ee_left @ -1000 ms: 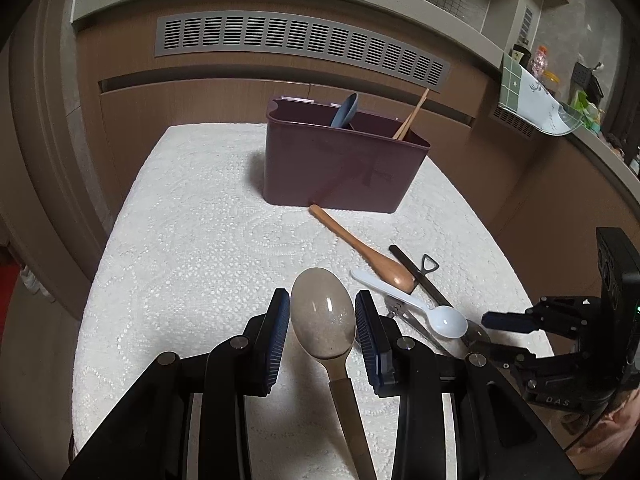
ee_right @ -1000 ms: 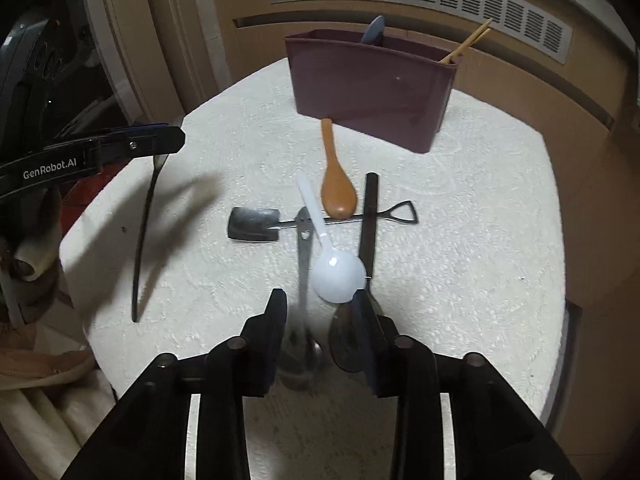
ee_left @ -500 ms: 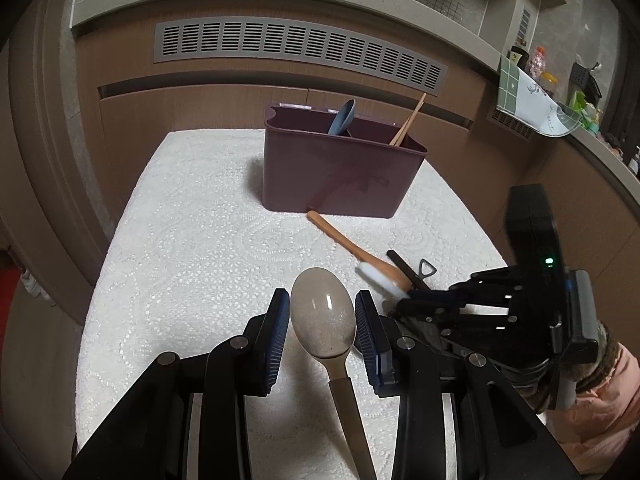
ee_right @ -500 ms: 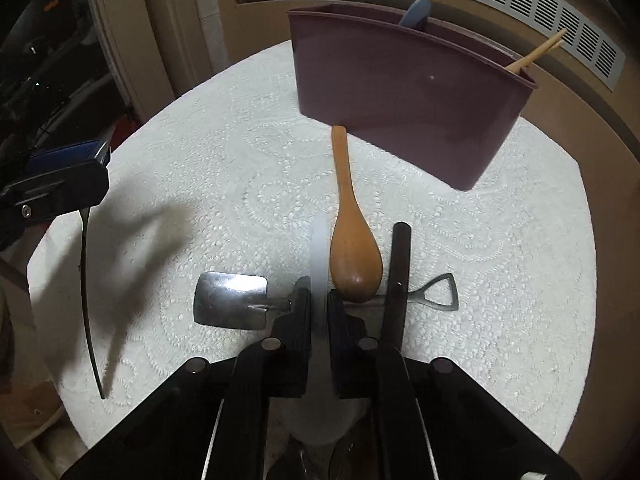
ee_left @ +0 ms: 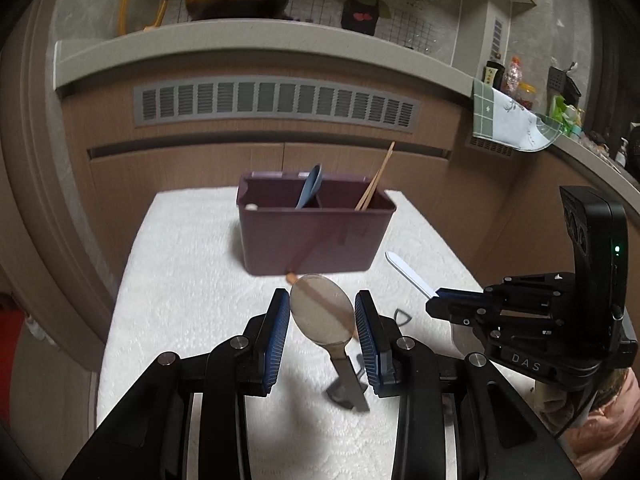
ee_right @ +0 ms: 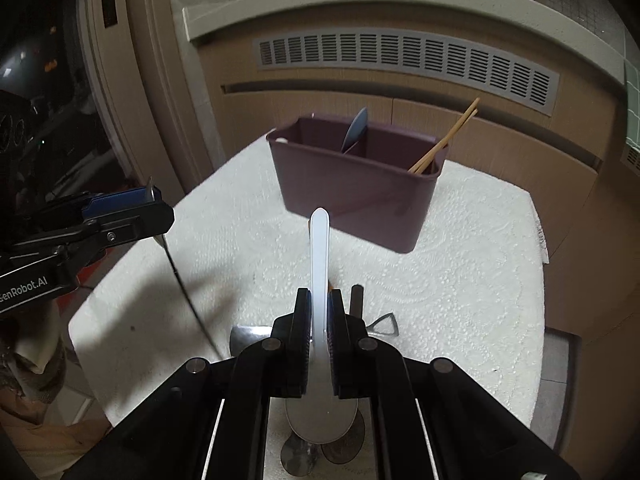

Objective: Organize utensils
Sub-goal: 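Lift the white spoon with the right tool while the left lifts the metal spoon, then release the metal spoon from the left tool while the right drops the white spoon into the caddy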

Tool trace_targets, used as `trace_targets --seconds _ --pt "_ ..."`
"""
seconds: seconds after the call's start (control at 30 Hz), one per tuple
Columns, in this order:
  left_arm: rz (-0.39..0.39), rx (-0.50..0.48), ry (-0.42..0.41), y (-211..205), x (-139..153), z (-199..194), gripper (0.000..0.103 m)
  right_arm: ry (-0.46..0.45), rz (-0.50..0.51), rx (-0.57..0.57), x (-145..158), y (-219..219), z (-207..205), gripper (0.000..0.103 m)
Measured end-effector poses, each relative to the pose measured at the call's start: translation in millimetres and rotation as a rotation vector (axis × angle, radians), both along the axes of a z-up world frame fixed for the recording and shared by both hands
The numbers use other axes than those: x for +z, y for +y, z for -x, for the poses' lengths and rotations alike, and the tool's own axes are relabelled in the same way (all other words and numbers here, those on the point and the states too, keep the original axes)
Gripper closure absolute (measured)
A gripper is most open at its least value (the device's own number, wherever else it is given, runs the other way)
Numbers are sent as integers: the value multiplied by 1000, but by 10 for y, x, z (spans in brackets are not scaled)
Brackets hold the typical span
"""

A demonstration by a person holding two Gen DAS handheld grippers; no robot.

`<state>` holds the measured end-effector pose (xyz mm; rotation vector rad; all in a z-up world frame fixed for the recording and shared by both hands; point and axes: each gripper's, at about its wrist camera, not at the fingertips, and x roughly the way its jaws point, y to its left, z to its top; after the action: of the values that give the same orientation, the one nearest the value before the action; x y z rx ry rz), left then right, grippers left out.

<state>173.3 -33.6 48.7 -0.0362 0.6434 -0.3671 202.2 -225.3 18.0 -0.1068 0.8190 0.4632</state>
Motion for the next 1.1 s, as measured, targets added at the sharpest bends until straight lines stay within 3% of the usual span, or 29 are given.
trace_targets --seconds 0.23,0.37,0.43,0.6,0.7,0.87,1.1 --pt "-21 -9 -23 -79 116 -39 68 -17 -20 -29 82 -73 -17 96" --pt "-52 -3 -79 -102 322 -85 68 -68 -41 -48 299 -110 -17 96" --pt "-74 0 -149 -111 594 -143 68 -137 -47 -64 555 -133 -70 96" --pt "-81 39 -301 -61 1183 -420 68 -352 -169 -122 1330 -267 -330 95" --pt "-64 65 -354 6 1346 -699 68 -404 -234 -137 1482 -300 -604 95" --pt "-28 66 -331 69 1284 -1242 68 -378 -266 -142 1286 -231 -1134 95" --pt "-14 61 -219 82 802 -1797 68 -326 -238 -228 642 -68 -1651 95"
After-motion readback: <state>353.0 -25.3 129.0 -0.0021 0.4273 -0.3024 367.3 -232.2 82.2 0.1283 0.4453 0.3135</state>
